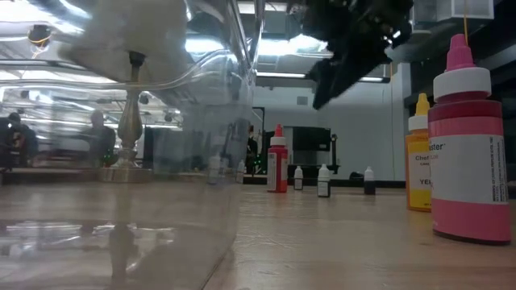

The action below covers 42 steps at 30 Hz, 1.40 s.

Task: Pick & Place food coloring
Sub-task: Put the small blue food coloring bottle into the bin

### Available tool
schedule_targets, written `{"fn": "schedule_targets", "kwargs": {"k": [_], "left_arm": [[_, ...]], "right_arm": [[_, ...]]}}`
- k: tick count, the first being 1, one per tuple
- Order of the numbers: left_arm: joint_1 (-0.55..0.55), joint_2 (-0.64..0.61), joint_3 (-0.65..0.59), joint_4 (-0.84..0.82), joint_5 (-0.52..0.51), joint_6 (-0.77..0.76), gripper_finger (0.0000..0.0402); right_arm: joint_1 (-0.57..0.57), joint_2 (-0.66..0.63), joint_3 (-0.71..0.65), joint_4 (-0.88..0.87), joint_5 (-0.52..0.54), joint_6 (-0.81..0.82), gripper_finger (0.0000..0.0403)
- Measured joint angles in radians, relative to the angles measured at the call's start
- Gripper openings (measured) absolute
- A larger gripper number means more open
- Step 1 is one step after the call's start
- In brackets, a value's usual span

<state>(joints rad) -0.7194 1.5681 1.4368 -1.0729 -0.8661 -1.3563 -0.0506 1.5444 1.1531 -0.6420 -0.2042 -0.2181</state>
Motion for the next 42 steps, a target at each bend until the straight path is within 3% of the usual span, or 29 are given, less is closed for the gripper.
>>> {"fn": "schedule_targets", "kwargs": {"k": [12, 21, 27, 30, 35, 38, 42], "left_arm": [[0.041, 0.000, 0.000, 0.002, -0.007, 0.007, 0.0143], [0.048, 0.000, 0.000, 0.002, -0.037, 0.008, 0.0143], [0.056, 0.001, -0.012, 0.001, -0.036, -0.003, 0.0143], [0.094, 0.001, -0.021, 0.002, 0.015, -0.004, 0.0143], [0.214, 0.001, -0.021, 0.087, 0.188, 0.268, 0.0143], [0.311, 0.001, -0.021, 0.201, 0.258, 0.478, 0.0143], [0.468, 0.020, -0.021, 0.398, 0.444, 0.760, 0.0143]], "right_arm": [[-0.086, 0.062, -0.111, 0.101, 0.011, 0.003, 0.0261], [-0.091, 0.137, -0.112, 0.141, -0.003, -0.022, 0.0261], [-0.092, 0.116, -0.083, 0.118, -0.004, -0.024, 0.0261], [-0.092, 0.074, -0.045, 0.088, -0.005, -0.026, 0.0261], [-0.083, -0.054, 0.024, 0.033, 0.116, -0.035, 0.0251], [-0.065, -0.150, 0.047, 0.008, 0.251, -0.074, 0.0241], [-0.038, -0.290, 0.050, 0.004, 0.370, -0.101, 0.0230]]}}
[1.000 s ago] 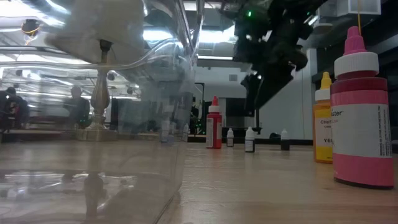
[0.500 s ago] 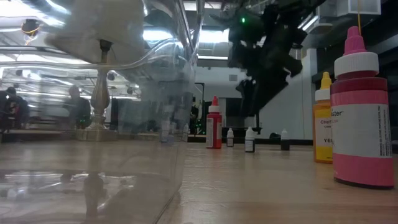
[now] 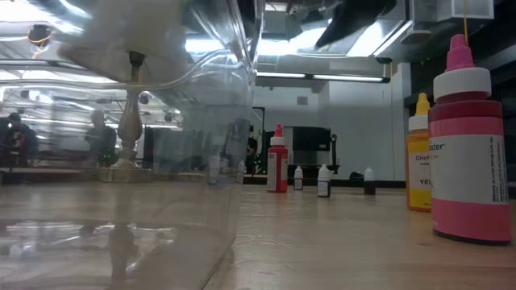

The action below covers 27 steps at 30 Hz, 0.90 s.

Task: Pick & Place food coloring
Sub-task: Put the small blue food coloring bottle into the bin

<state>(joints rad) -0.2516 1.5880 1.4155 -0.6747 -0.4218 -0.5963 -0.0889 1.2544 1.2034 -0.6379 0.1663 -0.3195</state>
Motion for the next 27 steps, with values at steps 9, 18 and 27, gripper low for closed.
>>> {"fn": "schedule_targets", "kwargs": {"k": [9, 18, 27], "left_arm": [[0.259, 0.149, 0.006, 0.317, 0.419, 0.368, 0.0143], [0.308, 0.417, 0.168, 0.292, 0.502, 0.549, 0.0148], [0.312, 0.540, 0.271, 0.182, 0.421, 0.629, 0.0173]], "right_arm": [[0.009, -0.180, 0.000, -0.091, 0.018, 0.050, 0.0224], [0.009, -0.236, 0.000, -0.170, 0.016, 0.049, 0.0223], [0.009, -0.236, 0.000, -0.222, 0.015, 0.045, 0.0223]]}}
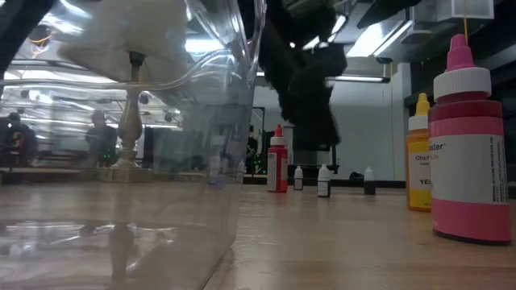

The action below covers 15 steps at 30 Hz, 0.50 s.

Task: Pick & Place food coloring
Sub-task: Put the small blue food coloring bottle into the bin

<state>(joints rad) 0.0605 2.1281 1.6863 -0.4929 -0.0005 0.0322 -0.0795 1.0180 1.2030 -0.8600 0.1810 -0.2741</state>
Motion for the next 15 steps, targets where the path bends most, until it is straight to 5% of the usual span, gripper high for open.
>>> {"fn": "schedule_targets", "kwargs": {"k": [15], "left_arm": [[0.006, 0.033, 0.000, -0.031, -0.079, 0.043, 0.0183]], "right_arm": [[0.000, 0.000, 0.000, 0.001, -0.002, -0.037, 0.0223]]}}
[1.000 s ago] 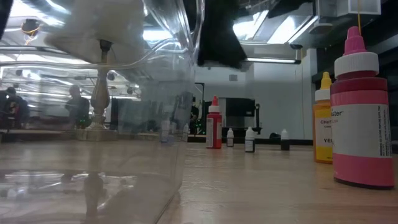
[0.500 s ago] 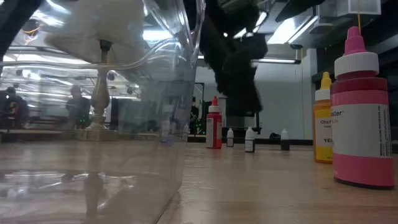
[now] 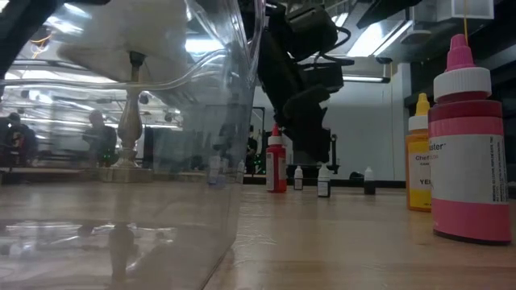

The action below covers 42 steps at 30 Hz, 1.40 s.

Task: Pick & Place food coloring
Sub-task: Put the small blue food coloring bottle into the bin

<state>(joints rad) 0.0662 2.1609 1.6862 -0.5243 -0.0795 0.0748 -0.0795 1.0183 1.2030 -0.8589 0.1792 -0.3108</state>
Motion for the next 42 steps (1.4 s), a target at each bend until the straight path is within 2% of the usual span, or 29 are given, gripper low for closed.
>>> {"fn": "schedule_targets", "kwargs": {"k": [8, 19, 33, 42], "left_arm": [[-0.004, 0.035, 0.000, 0.018, 0.022, 0.016, 0.0183], [-0.012, 0.053, -0.001, 0.049, -0.024, 0.015, 0.0175], [-0.013, 0.053, -0.001, 0.048, -0.006, 0.009, 0.0105], [-0.014, 0.051, -0.001, 0.049, -0.005, -0.053, 0.0057]], "right_arm": [[0.000, 0.000, 0.000, 0.001, 0.001, -0.015, 0.0223], [0.000, 0.000, -0.001, 0.002, 0.001, -0.013, 0.0223], [0.000, 0.000, -0.001, 0.001, 0.001, -0.013, 0.0223], [0.000, 0.000, -0.001, 0.001, 0.001, -0.013, 0.0223]]}}
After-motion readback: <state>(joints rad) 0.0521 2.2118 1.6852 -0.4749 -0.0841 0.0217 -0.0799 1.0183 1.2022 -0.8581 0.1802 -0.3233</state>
